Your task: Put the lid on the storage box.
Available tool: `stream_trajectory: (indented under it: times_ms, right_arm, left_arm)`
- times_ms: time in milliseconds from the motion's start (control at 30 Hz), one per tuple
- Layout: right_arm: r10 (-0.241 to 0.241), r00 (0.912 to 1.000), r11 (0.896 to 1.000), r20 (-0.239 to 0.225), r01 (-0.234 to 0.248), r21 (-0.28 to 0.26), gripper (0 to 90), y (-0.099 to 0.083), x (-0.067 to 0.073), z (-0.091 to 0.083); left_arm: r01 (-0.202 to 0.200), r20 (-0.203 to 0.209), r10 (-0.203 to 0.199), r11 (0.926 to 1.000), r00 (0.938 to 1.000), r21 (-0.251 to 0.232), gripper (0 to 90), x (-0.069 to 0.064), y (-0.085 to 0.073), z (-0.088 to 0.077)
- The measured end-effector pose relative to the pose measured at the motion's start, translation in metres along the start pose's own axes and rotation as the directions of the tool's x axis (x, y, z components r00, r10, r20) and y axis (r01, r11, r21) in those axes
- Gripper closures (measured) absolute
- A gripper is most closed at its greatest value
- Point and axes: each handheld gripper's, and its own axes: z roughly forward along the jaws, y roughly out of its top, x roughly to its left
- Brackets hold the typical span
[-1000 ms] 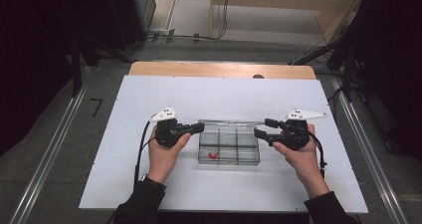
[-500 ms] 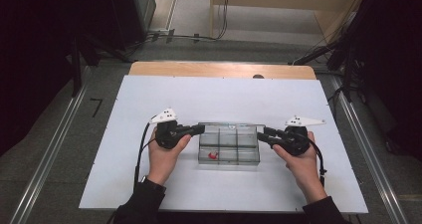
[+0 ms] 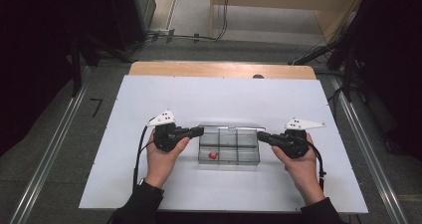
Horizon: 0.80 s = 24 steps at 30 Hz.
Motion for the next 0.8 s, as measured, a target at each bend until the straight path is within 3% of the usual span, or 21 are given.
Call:
stream_trajectory:
  times_ms: [267,800]
  right_arm:
    - [-0.021,0.9993,1.000,-0.030,0.021,-0.008,88.3,-0.001,0.005,-0.003]
    - [-0.062,0.9974,0.998,-0.037,0.062,-0.001,88.3,-0.007,0.010,-0.006]
  left_arm:
    - [-0.001,0.009,0.001,1.0000,1.0000,0.006,90.0,-0.003,-0.006,-0.003]
    - [-0.003,0.011,0.003,0.9998,0.9999,0.020,90.0,-0.006,-0.017,-0.009]
